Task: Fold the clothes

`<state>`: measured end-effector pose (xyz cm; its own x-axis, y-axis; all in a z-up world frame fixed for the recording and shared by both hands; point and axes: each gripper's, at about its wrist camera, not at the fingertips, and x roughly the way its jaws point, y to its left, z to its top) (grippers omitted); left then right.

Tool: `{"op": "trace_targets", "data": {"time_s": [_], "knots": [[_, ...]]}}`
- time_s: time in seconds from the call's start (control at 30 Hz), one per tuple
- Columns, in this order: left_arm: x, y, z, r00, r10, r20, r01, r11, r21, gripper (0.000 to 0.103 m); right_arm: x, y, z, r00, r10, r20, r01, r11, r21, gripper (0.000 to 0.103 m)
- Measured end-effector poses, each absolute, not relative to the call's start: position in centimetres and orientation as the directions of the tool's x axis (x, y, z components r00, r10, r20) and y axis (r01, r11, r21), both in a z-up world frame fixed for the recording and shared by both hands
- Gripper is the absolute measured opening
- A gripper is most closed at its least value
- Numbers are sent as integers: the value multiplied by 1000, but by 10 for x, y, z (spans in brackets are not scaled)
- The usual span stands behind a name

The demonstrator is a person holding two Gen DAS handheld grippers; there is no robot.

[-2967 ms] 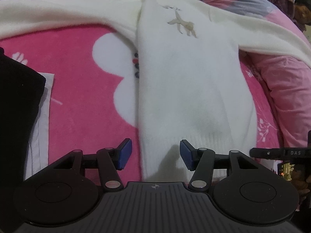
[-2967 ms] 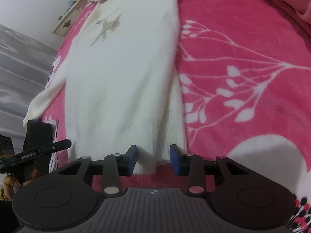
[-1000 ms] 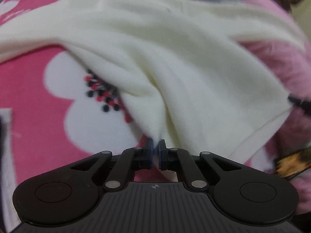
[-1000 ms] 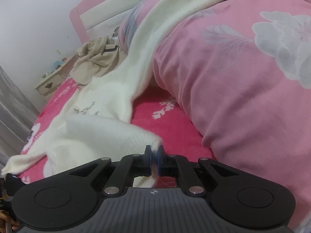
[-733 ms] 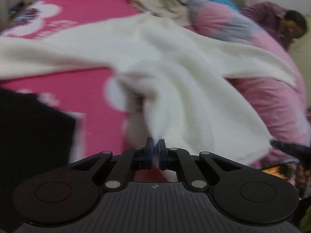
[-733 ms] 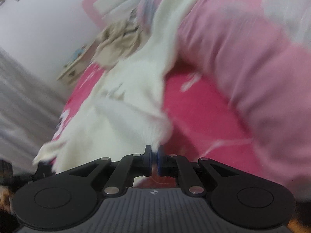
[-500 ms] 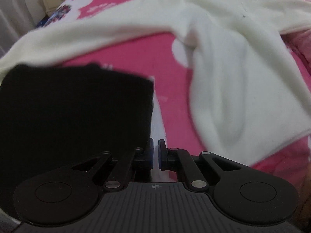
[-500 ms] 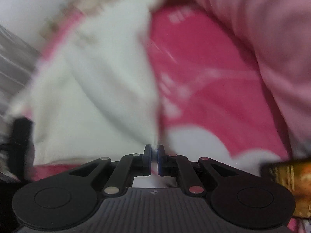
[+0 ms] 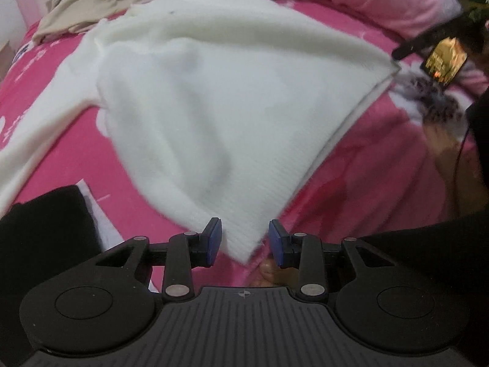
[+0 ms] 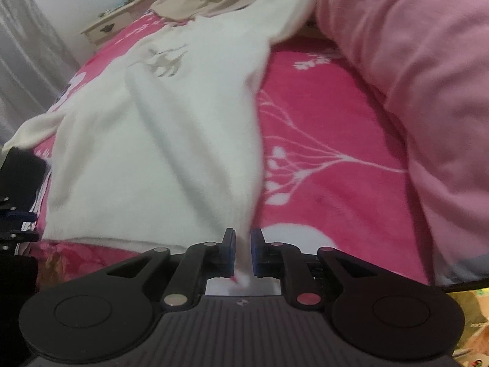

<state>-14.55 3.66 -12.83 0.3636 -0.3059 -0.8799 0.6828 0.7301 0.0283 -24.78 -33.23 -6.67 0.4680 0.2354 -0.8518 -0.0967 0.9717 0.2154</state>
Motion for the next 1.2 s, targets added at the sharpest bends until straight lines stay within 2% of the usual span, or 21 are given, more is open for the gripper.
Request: {"op": "trace_targets", "data": {"time_s": [0.1, 0.2, 0.27, 0.33, 0.43, 0.53, 0.6, 0.73, 0.97, 1.1, 1.2], "knots": [[-144, 33, -141, 363, -272, -891, 690, 721, 61, 33, -250, -329, -70, 472, 242, -848, -108, 970, 217, 13], [-140, 41, -151, 352, -271, -896, 663, 748, 34, 31, -251, -332, -73, 475, 245, -845, -91, 969, 229, 13], [-138, 45, -152, 353, -283, -892, 636, 772, 7, 25, -251, -334, -74, 477, 242, -845, -84, 970, 230, 13], [-137, 48, -153, 358, -292, -887, 613, 790, -13, 11, -252, -336, -76, 480, 234, -846, -83, 971, 222, 13], [-138, 54, -150, 369, -294, -882, 597, 802, -18, 8, -254, -339, -76, 489, 206, -848, -96, 978, 182, 13], [-140, 54, -147, 375, -294, -879, 593, 805, -16, 7, -258, -342, -75, 495, 193, -847, -128, 981, 149, 13], [-141, 57, -143, 380, -300, -875, 585, 810, -24, 7, -262, -342, -73, 495, 207, -844, -168, 976, 141, 19], [-145, 68, -128, 399, -325, -857, 552, 832, -59, 6, -272, -327, -65, 512, 256, -820, -306, 946, 104, 23], [-159, 91, -114, 444, -298, -845, 494, 868, -47, 6, -279, -287, -79, 483, 234, -844, -550, 831, -85, 26], [-165, 97, -120, 431, -280, -858, 496, 868, -34, 6, -277, -291, -84, 480, 218, -850, -537, 839, -88, 26], [-164, 92, -134, 396, -269, -878, 524, 851, -25, 6, -273, -303, -83, 470, 229, -852, -476, 879, -26, 26]]}}
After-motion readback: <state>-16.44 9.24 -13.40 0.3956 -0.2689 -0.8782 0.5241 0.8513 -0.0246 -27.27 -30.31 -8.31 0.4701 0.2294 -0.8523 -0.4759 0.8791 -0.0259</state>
